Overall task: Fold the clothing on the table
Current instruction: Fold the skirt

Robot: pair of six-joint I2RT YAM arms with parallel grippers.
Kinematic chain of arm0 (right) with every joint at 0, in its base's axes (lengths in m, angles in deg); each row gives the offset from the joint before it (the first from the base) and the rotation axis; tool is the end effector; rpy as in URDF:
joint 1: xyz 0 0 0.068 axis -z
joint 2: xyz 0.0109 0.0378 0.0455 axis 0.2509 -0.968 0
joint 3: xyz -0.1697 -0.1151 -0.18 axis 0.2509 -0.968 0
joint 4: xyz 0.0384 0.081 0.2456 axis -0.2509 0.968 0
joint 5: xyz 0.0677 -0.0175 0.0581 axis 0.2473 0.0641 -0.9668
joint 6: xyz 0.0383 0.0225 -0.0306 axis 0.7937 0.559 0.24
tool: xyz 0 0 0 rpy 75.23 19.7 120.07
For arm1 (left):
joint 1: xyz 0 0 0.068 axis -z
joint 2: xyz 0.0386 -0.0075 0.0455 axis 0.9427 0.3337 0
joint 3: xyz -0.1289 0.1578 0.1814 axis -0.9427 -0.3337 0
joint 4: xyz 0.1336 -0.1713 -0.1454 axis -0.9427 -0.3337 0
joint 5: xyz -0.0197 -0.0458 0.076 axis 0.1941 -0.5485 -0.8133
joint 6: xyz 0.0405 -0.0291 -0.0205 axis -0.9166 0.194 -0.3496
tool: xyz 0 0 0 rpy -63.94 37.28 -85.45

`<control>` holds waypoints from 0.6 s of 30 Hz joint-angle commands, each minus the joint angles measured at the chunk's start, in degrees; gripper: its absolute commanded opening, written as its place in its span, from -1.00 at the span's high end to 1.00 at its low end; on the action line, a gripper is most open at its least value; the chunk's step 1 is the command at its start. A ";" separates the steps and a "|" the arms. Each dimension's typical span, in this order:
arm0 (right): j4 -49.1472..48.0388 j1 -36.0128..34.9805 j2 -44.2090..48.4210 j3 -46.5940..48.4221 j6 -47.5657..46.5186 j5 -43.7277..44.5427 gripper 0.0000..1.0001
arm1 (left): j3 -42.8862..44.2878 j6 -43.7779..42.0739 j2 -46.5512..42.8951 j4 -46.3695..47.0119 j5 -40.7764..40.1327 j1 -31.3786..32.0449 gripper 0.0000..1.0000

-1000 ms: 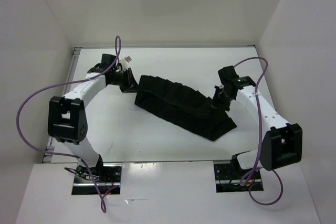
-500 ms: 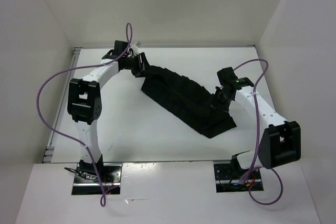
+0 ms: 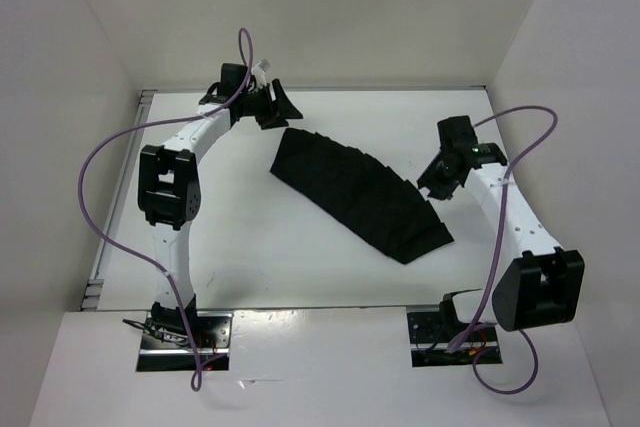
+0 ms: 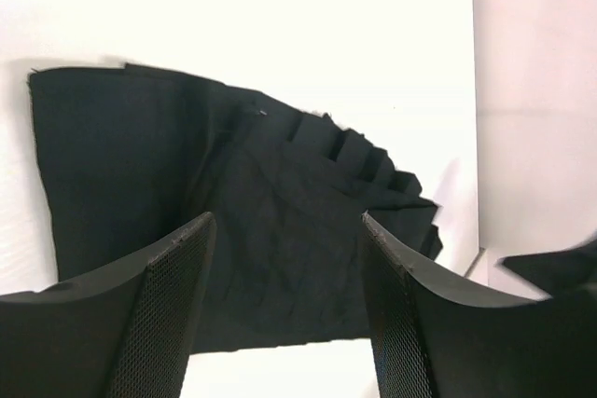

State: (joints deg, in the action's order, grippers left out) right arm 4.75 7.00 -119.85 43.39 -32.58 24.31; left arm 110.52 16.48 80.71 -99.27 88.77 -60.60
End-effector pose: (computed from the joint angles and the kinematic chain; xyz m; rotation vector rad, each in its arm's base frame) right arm 0.2543 0.0308 0.2719 0.8363 2.6022 0.1468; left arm 0.4934 -0.1073 0.2510 -0.1388 2.2522 -1.1250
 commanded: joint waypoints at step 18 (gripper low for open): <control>-7.93 -7.23 -12.51 5.80 -7.19 -3.17 0.27 | -2.29 -3.05 6.66 1.27 -0.72 0.46 1.00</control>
State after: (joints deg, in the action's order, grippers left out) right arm -0.51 0.55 -130.00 49.27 -38.50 22.96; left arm 108.59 13.27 84.42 -99.49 86.47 -60.49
